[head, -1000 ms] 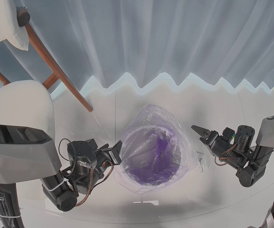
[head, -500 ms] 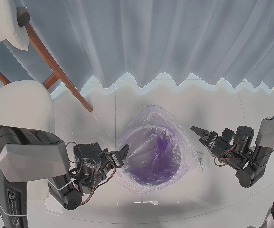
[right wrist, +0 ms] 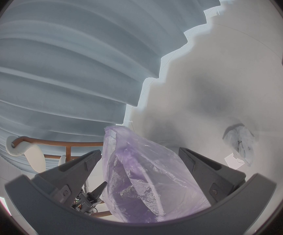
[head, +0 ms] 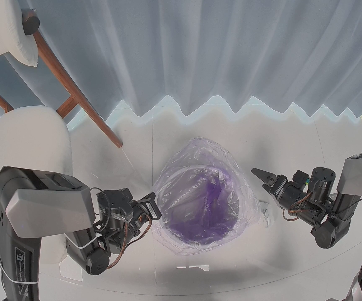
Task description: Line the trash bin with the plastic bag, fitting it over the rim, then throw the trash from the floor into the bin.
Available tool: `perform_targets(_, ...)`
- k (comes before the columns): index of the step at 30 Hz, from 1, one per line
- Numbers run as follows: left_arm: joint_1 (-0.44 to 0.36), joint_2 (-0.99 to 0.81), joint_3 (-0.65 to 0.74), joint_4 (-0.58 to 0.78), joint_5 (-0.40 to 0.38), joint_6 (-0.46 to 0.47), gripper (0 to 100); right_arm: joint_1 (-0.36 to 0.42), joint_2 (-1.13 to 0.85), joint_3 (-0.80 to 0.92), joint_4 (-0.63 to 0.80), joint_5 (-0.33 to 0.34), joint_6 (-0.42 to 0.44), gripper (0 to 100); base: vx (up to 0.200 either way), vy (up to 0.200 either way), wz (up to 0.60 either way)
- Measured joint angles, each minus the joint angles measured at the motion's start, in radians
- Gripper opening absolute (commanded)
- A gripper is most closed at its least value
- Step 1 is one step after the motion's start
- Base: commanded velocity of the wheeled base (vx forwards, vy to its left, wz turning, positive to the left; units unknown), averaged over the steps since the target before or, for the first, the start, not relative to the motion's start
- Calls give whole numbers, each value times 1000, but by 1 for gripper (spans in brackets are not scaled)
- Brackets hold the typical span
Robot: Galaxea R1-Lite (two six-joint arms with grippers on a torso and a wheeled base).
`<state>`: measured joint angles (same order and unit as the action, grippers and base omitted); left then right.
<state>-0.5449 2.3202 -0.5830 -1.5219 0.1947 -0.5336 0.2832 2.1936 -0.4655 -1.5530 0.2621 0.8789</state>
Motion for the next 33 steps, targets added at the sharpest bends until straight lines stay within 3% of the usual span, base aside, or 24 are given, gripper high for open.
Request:
perform_targets(20, 79, 137, -121, 30, 3, 7, 0, 0, 5, -3, 0, 0, -1, 100, 0, 0, 0)
perform_targets(21, 79, 141, -124, 30, 3, 6, 100, 0, 6, -4, 0, 0, -3, 100, 0, 0, 0)
perform_targets(33, 74, 114, -40, -26, 48, 4, 100, 0, 14, -5, 0, -1, -8, 100, 0, 0, 0)
